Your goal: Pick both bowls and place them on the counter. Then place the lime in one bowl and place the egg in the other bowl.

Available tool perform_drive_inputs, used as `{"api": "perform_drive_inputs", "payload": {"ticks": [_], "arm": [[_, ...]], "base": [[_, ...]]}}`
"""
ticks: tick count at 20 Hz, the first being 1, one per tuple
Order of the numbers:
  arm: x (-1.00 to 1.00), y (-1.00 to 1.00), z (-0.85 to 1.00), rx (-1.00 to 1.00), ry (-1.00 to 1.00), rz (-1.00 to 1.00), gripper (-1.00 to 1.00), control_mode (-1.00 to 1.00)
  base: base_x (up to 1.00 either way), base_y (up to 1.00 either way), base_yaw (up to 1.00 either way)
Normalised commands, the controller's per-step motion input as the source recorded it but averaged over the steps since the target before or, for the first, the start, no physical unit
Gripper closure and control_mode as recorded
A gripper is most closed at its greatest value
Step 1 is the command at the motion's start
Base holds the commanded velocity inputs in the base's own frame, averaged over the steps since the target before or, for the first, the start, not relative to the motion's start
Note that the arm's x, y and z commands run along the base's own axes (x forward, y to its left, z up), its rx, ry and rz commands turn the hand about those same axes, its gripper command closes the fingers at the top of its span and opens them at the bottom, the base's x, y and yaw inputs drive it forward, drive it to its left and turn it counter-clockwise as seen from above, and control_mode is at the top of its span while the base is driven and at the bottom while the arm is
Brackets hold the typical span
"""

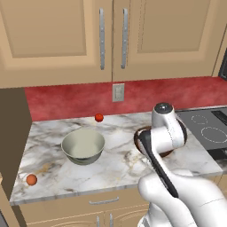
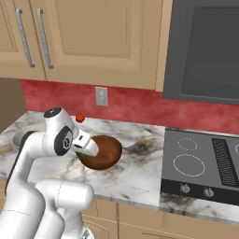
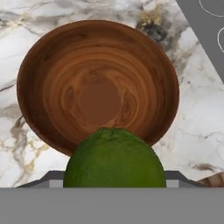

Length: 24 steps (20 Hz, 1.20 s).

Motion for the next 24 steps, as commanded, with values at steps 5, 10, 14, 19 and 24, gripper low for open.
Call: {"api": "perform_drive_inputs", "payload": {"ticks": [5,10,14,19,24], "arm": [[0.34,-0.45,-0.06,0.02,0.05,0.00,1.00,-1.00],[0.25,-0.25,-0.07,0.04,0.03,0.00,1.00,-1.00],[0.21,-0.01,-0.11,0.00,0.09,0.01,1.00,-1.00],[0.17,0.00,-0.17,0.00,0.12,0.00,1.00,-1.00],[0.14,0.00,-0.19,0.00,0.11,0.02,1.00,-1.00]], "base": [[0.00,0.00,0.00],[0.00,0.00,0.00],[0.00,0.00,0.00],[0.00,0.00,0.00],[0.00,0.00,0.00]]}}
